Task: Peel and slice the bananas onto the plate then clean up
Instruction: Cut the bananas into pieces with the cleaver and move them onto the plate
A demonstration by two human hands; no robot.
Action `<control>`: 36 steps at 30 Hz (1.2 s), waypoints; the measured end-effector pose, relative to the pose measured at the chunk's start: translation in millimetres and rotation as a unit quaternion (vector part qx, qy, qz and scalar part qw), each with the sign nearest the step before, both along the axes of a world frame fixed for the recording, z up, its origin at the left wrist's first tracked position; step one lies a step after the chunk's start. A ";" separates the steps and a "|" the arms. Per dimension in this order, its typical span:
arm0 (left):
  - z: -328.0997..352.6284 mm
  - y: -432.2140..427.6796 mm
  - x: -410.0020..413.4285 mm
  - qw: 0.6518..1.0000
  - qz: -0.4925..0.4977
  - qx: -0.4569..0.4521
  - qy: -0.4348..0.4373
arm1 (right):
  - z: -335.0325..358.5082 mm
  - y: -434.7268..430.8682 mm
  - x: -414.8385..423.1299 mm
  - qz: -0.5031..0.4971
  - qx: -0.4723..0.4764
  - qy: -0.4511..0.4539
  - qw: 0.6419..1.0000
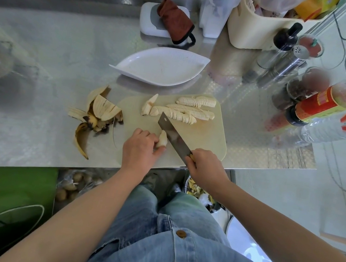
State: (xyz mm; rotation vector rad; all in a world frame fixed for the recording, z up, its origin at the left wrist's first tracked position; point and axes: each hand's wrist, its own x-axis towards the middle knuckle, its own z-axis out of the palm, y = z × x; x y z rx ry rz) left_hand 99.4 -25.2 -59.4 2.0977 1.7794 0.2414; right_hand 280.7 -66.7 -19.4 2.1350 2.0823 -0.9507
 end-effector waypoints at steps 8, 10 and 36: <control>1.6 0.0 -0.4 1.000 -0.003 0.000 0.008 | 3.7 1.7 5.6 -0.010 0.044 0.023 0.999; 2.1 -0.2 -0.3 1.000 -0.003 0.001 0.007 | 6.2 2.3 4.8 -0.007 0.053 0.025 0.998; 1.4 0.0 0.2 1.000 -0.002 0.000 0.013 | 10.4 2.5 3.5 -0.014 0.035 0.027 0.999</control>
